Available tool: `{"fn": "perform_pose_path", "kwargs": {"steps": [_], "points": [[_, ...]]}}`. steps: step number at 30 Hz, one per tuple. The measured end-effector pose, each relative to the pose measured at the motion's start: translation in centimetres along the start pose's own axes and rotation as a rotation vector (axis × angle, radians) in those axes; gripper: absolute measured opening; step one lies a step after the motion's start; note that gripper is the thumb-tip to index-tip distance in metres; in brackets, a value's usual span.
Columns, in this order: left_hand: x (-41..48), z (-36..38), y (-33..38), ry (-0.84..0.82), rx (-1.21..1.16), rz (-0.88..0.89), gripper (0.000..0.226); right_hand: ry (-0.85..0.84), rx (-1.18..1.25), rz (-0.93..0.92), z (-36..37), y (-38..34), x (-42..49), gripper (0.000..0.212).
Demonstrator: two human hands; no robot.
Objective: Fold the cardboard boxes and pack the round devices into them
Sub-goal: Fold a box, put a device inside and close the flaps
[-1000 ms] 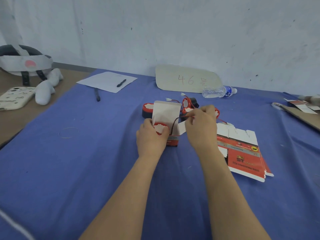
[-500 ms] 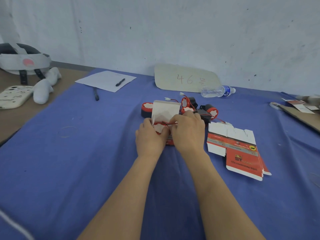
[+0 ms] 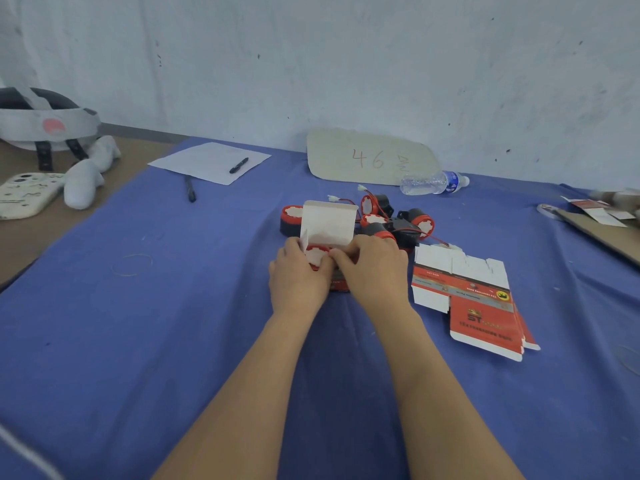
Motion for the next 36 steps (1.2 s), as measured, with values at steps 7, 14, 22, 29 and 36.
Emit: {"fn": "perform_pose_path", "kwargs": {"steps": [7, 14, 22, 29, 36], "points": [[0.0, 0.1, 0.0, 0.008, 0.030, -0.006, 0.032, -0.022, 0.001, -0.023, -0.2, -0.2, -0.3, 0.020], [-0.1, 0.0, -0.1, 0.012, 0.023, -0.003, 0.040, -0.115, 0.279, 0.103, 0.8, 1.0, -0.3, 0.046], [-0.2, -0.1, -0.1, 0.019, -0.007, -0.027, 0.037, 0.009, 0.373, 0.237, 0.9, 2.4, -0.1, 0.026], [-0.1, 0.0, -0.1, 0.009, -0.005, -0.026, 0.039, 0.012, 0.162, 0.184, 0.9, 1.9, 0.4, 0.022], [0.0, 0.1, -0.2, 0.014, -0.008, -0.030, 0.039, 0.127, 0.196, 0.060, -0.7, 1.0, 0.0, 0.031]]}}
Point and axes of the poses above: each hand's wrist, its own x-axis towards the middle knuckle, its own z-axis out of the palm, y = z × x, the point moved 10 cm from there along x, towards the middle knuckle, and after that the axes turned 6 degrees about x, right-handed, at the moved point
